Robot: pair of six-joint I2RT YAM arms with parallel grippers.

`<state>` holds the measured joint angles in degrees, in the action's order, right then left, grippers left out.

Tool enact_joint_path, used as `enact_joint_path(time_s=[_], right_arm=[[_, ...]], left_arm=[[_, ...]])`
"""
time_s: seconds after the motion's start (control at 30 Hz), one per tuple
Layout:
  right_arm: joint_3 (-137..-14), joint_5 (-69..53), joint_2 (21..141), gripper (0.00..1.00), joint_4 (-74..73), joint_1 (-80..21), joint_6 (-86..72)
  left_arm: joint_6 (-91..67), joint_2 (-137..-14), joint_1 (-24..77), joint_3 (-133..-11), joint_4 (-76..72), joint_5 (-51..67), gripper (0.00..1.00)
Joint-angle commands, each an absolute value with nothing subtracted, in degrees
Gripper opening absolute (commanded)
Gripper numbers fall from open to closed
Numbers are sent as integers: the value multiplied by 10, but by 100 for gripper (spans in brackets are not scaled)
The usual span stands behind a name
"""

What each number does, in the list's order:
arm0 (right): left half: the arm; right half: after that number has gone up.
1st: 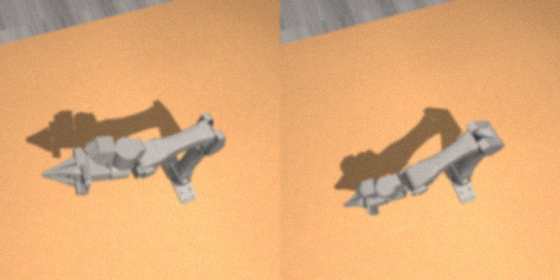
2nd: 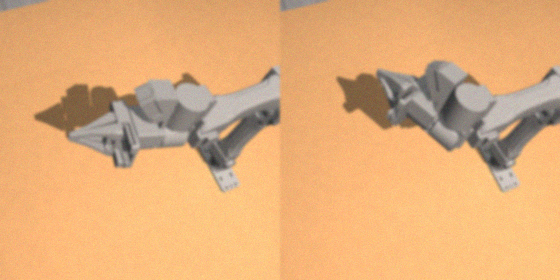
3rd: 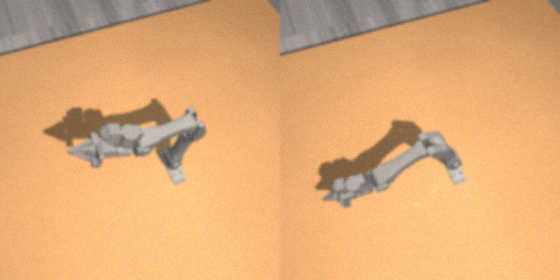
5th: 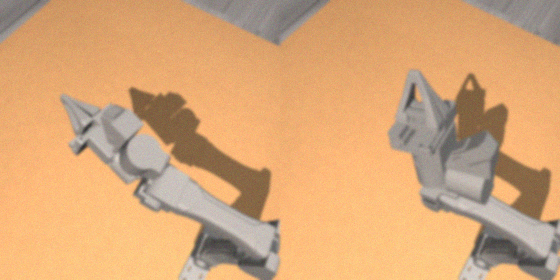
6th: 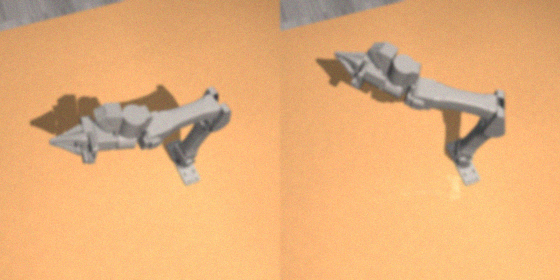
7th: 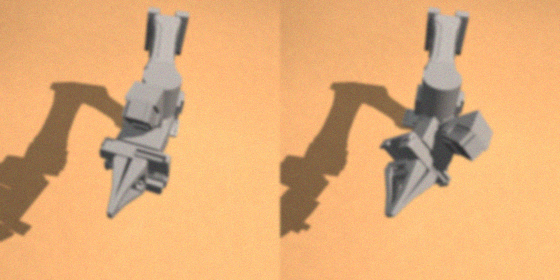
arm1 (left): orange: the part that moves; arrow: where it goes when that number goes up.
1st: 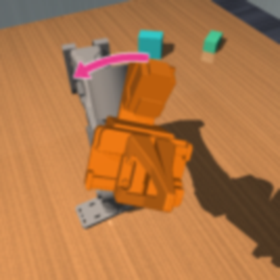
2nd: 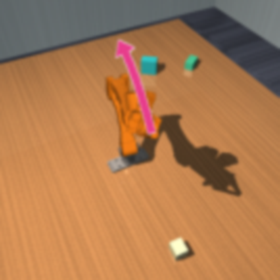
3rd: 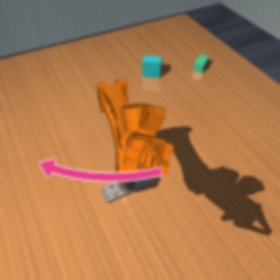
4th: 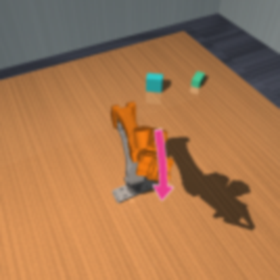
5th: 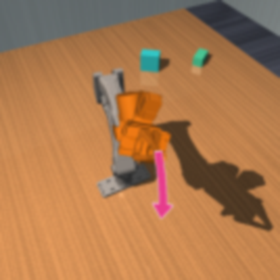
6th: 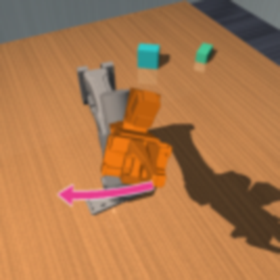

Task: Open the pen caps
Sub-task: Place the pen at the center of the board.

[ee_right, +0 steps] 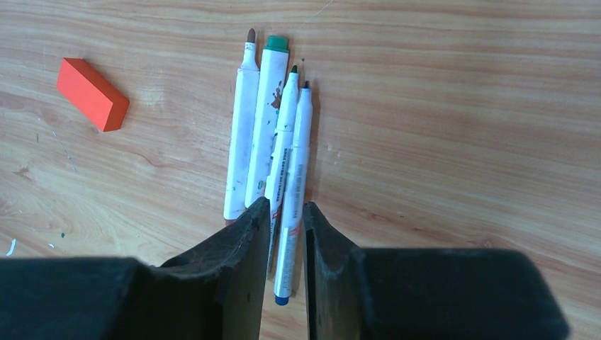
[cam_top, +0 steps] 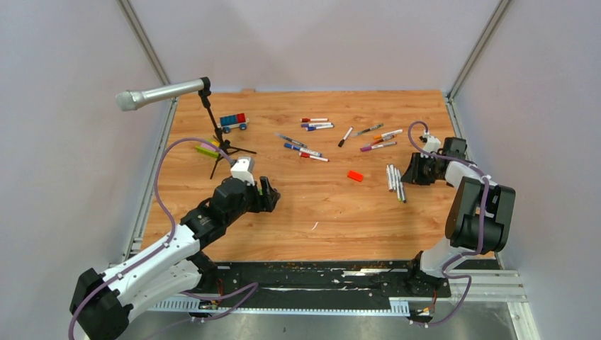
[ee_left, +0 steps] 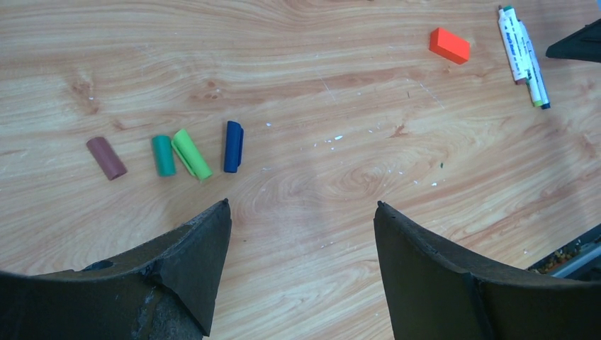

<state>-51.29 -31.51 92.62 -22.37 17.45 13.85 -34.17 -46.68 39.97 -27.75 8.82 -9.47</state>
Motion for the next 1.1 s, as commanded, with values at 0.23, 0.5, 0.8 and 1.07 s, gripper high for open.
enact_joint_path(time_s=[0.23,0.5,0.8,1.07], right_arm=[[-538,-334,911,28,-232,178,149],[-537,-390,881,32,-230,178,160],[-557,-485,839,42,-263,132,326],[-677,-508,878,49,-423,14,607]], left_arm=[[-352,-433,396,-274,80,-87,80],[-357,-409,396,-266,81,-72,81],[-366,-370,396,-234,71,-64,84],[-382,-335,396,-200,40,-53,94]])
